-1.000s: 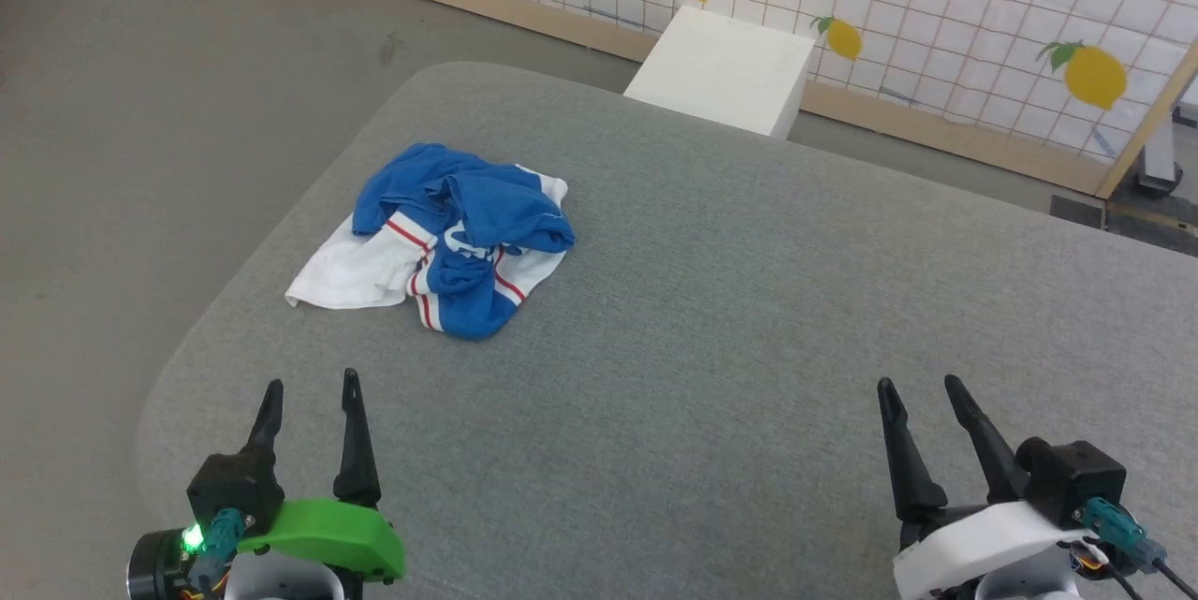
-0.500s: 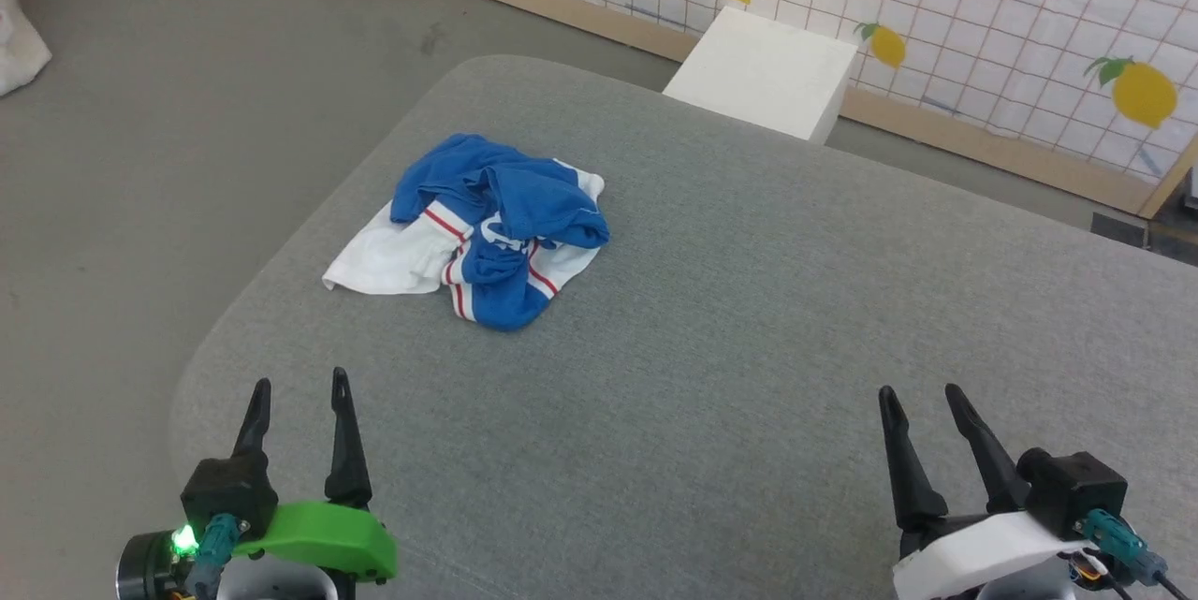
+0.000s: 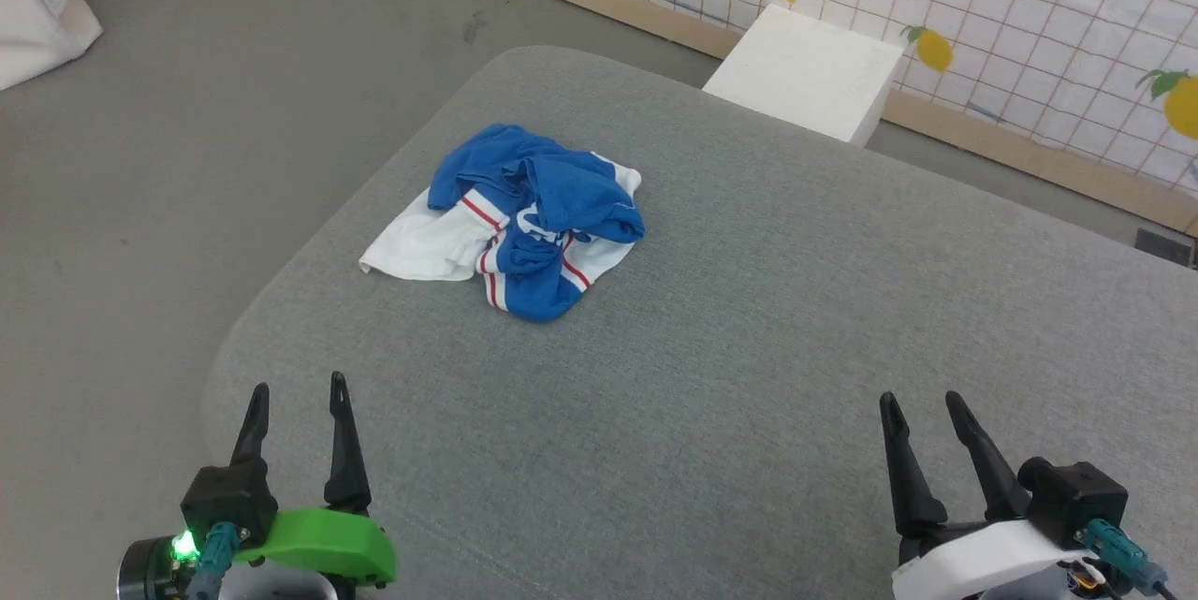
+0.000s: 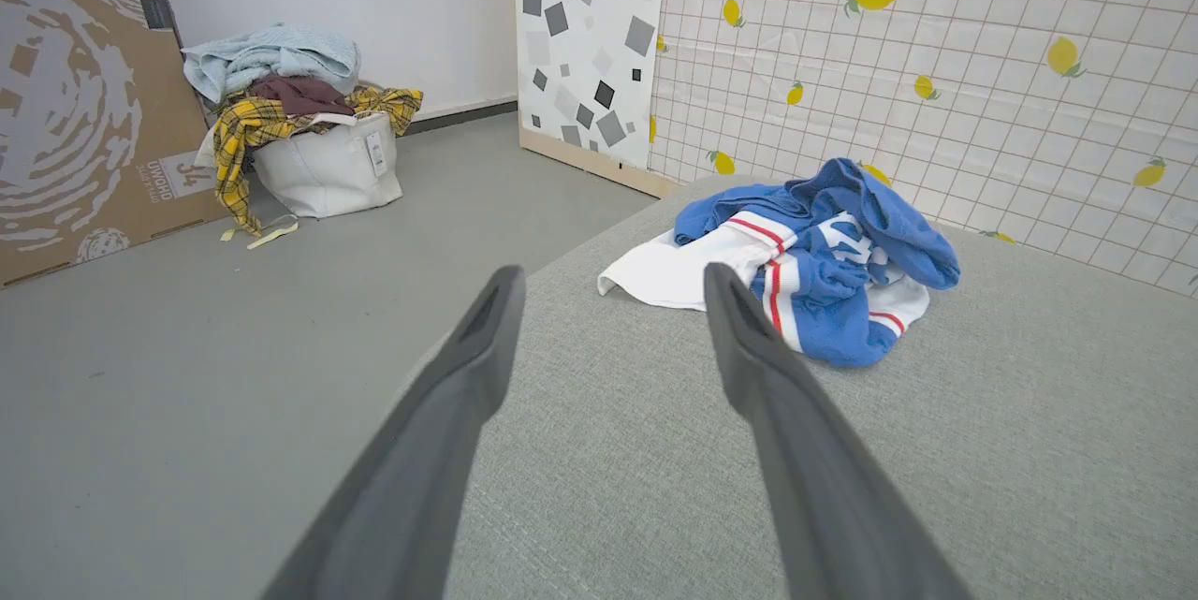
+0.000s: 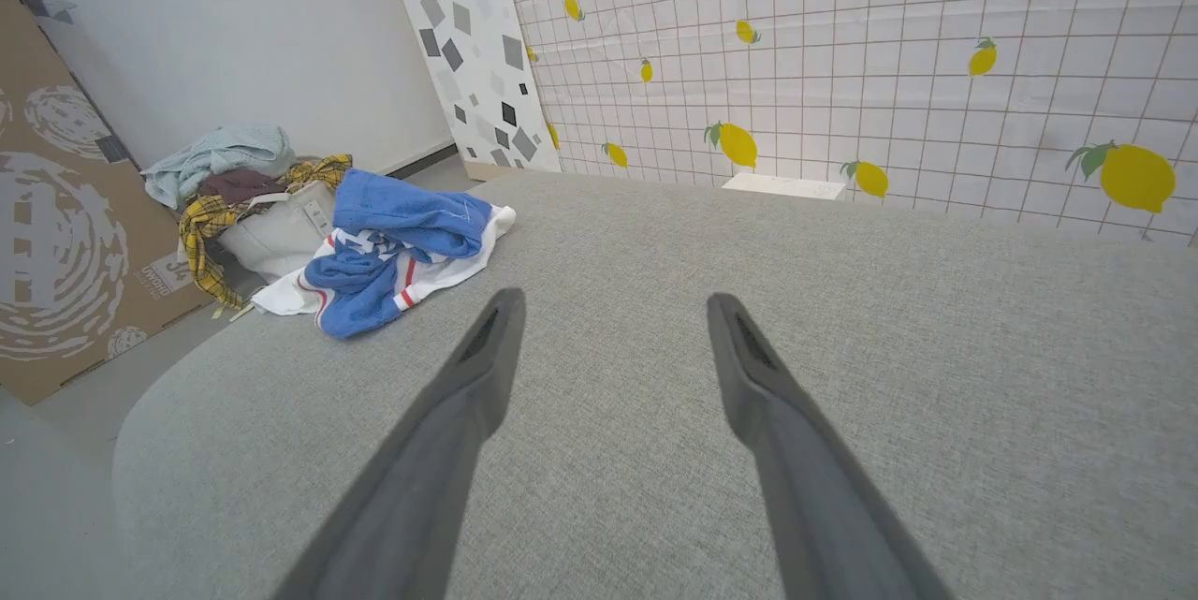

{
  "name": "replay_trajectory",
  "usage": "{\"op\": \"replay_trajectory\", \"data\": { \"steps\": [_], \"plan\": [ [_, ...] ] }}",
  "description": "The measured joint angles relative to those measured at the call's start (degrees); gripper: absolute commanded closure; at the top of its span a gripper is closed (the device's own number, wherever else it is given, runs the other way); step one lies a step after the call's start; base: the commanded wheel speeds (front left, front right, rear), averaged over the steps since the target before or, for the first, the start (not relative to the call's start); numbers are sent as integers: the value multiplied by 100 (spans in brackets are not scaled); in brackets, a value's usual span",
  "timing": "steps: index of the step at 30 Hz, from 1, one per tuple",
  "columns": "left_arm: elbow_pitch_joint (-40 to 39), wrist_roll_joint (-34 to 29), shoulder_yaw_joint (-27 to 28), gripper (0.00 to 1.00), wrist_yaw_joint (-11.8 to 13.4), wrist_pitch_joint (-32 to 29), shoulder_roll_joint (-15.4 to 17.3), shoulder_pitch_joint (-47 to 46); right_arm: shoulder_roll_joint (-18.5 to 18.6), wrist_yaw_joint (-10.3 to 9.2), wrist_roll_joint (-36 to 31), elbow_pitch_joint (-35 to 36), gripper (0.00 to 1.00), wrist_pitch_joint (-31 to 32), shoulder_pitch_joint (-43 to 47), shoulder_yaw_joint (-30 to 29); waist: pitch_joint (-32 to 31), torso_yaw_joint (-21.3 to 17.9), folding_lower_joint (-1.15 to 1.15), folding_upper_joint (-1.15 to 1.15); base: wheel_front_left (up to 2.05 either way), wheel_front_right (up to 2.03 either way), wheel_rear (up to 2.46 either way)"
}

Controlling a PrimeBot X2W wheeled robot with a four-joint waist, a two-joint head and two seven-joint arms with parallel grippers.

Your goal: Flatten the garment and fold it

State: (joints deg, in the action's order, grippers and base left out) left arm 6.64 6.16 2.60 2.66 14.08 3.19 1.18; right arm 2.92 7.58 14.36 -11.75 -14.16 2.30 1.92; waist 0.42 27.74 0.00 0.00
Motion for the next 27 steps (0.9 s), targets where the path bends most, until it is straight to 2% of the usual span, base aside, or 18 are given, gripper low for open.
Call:
{"op": "replay_trajectory", "data": {
  "steps": [15,21,27],
  "plan": [
    [80,87,-19,0,30,49,0,4,-1,0,-19,-36,0,-51,1,-1,50,48,0,0,0,0,0],
    [578,278,-162,0,-357,59,43,-456,-1,0,-192,-7,0,-44,-32,4,167,-7,0,0,0,0,0],
    [1723,809,-187,0,-831,-777,333,-2311,-4,0,-579,330,0,256,-422,-37,508,-159,0,0,0,0,0]
  ]
}}
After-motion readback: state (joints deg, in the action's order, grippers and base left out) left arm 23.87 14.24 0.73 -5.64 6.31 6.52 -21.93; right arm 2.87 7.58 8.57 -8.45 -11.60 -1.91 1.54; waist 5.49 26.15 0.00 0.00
